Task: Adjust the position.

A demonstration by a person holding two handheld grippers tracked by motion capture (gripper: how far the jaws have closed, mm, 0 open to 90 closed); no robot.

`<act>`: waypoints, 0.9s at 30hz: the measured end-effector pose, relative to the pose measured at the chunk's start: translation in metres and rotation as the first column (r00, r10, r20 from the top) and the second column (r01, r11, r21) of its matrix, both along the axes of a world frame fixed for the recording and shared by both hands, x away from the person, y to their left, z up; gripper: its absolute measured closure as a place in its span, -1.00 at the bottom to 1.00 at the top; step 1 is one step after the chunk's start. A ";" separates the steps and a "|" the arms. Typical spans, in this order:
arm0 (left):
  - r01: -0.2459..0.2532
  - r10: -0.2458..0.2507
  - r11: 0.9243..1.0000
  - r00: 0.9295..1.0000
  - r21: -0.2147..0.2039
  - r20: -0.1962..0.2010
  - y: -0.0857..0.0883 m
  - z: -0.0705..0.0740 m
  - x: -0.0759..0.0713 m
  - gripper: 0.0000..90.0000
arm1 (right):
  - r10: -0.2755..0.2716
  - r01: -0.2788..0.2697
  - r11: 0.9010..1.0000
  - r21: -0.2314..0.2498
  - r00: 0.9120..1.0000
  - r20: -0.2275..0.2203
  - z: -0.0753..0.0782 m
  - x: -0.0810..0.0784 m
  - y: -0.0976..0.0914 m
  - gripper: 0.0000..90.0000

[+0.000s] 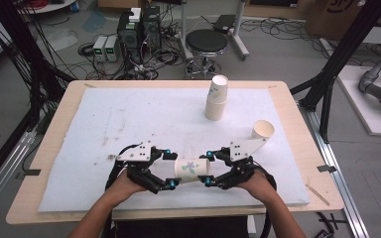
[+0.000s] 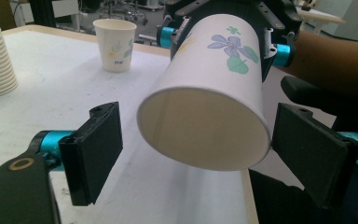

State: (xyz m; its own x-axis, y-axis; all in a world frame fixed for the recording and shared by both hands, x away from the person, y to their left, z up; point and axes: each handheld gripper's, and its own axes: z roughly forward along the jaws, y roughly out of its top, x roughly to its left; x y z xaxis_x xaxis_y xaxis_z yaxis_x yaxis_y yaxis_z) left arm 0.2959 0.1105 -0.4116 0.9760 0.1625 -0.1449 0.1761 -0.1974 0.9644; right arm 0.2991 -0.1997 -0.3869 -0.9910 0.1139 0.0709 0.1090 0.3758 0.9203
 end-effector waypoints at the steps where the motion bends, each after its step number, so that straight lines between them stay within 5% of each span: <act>1: 0.003 -0.003 1.000 1.000 -0.002 -0.001 0.000 0.000 0.000 -0.64 | -0.002 0.002 1.000 0.002 1.000 -0.004 0.000 0.000 -0.001 -0.17; 16: 0.022 -0.020 0.998 0.999 -0.065 0.028 -0.005 0.001 -0.001 -0.46 | 0.024 -0.020 0.997 0.072 0.999 -0.049 -0.002 0.003 -0.003 -0.17; 27: 0.017 -0.016 0.999 0.999 -0.041 0.029 -0.004 0.006 0.000 -0.34 | 0.015 -0.008 0.995 0.095 0.997 -0.069 -0.006 0.005 -0.004 -0.17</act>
State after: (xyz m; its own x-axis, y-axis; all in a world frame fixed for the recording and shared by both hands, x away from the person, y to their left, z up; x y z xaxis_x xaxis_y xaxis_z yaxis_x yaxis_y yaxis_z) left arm 0.2959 0.1065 -0.4055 0.9824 0.1408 -0.1229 0.1450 -0.1596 0.9765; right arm 0.3044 -0.2040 -0.3929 -0.9844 0.0922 0.1499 0.1705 0.2887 0.9421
